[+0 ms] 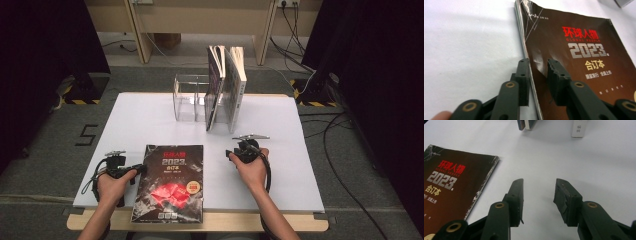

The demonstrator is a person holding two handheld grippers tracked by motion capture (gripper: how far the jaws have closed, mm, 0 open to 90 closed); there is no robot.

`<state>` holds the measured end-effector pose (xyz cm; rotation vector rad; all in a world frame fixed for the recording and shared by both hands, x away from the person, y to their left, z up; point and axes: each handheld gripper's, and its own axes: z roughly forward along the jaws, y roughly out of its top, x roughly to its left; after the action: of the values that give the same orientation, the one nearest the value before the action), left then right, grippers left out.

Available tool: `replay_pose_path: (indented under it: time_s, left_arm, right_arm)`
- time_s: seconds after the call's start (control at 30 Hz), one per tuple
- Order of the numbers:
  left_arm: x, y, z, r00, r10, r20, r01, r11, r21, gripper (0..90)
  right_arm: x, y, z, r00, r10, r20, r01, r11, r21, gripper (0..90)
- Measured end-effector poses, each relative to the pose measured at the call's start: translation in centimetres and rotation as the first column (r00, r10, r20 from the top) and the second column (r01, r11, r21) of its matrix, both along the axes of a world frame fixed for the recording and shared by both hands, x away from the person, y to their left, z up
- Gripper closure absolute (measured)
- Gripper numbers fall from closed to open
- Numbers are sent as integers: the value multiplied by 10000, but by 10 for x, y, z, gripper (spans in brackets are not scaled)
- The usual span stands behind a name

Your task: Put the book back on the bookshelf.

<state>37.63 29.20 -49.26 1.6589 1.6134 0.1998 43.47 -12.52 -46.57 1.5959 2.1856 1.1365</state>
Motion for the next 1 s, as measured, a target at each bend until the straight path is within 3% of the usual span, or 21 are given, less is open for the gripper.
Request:
replay_pose_path:
  time_s: [0.13, 0.27, 0.47, 1.0]
  left_arm:
    - [2, -5, 0, 9999, -131, -20, 130, 9999, -76, 744]
    - [0, -19, 1, 9990, -437, -2, 437, 9988, 198, 738]
    - [-7, -38, 3, 9971, -761, -70, 764, 9962, 424, 722]
    - [-20, -60, 6, 9883, -1473, -390, 1484, 9886, 270, 696]
  right_arm:
    - [1, 2, 0, 10000, 21, -93, -21, 10000, -10, 592]
    - [3, 2, 1, 9999, 72, -98, -72, 10000, -50, 591]
    - [5, 6, -2, 9987, 66, -505, -62, 9999, 83, 590]
    - [18, 26, -12, 9888, 425, -1429, -408, 9991, 151, 569]
